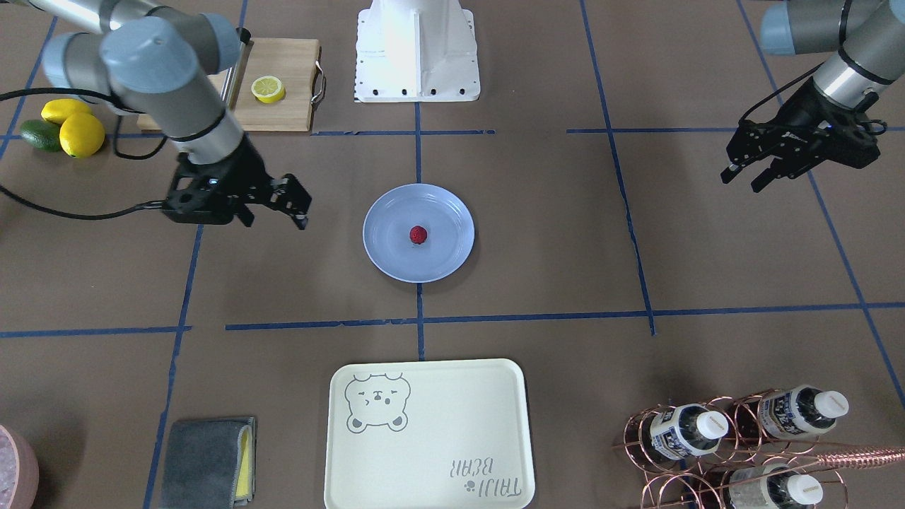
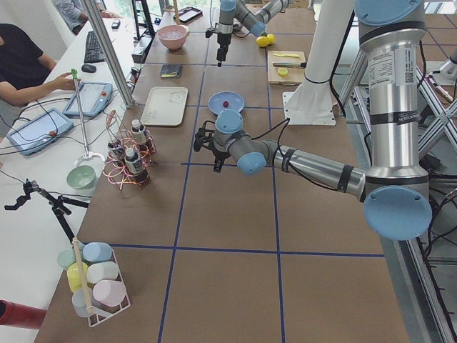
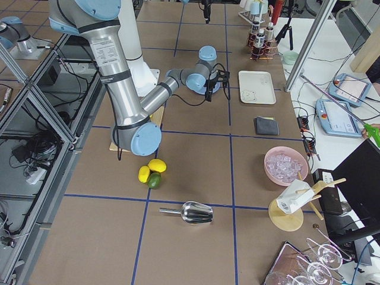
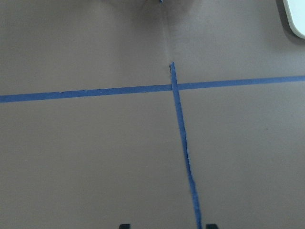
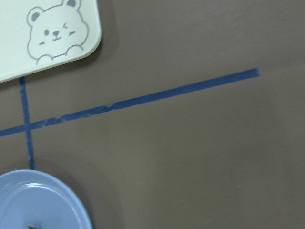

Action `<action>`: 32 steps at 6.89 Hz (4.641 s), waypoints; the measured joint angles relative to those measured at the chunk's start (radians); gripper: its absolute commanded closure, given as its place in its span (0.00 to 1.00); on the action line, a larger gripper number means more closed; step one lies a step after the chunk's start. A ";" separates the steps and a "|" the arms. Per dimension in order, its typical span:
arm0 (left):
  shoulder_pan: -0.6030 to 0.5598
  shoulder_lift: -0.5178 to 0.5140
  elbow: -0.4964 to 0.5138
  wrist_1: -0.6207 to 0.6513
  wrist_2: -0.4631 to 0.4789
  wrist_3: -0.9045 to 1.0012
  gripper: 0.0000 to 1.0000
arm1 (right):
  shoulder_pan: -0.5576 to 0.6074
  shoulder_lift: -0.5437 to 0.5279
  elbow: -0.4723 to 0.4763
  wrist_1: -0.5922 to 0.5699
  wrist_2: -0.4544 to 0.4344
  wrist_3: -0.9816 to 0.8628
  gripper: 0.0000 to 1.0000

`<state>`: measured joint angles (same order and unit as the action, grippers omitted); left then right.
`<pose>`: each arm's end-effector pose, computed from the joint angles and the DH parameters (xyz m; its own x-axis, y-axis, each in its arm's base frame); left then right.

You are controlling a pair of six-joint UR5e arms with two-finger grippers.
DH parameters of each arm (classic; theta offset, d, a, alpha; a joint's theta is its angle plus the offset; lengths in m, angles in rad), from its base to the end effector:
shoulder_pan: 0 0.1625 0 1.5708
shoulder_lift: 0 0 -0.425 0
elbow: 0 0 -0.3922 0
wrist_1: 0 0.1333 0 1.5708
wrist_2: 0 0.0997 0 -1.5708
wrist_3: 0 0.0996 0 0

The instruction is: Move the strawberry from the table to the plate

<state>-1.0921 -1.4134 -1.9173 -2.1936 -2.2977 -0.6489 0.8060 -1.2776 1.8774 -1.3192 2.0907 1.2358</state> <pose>0.1437 -0.4225 0.4874 0.5430 0.2462 -0.8028 0.0140 0.9533 0.3018 -0.3392 -0.4746 0.3299 0.5517 0.1628 0.8180 -0.1970 0.9784 -0.0619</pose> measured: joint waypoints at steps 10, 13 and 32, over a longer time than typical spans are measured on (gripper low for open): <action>-0.520 -0.042 0.114 0.683 -0.106 0.830 0.00 | 0.651 -0.372 0.008 -0.361 0.242 -1.172 0.00; -0.521 -0.041 0.101 0.677 -0.111 0.779 0.00 | 0.651 -0.378 0.006 -0.356 0.242 -1.157 0.00; -0.457 -0.052 0.160 0.741 -0.025 0.776 0.00 | 0.650 -0.391 0.000 -0.353 0.270 -1.159 0.00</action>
<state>-1.5493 -1.4650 -1.7570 -1.4524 -2.3224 0.1273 1.4561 -1.6690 1.8776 -1.6726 2.3608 0.0769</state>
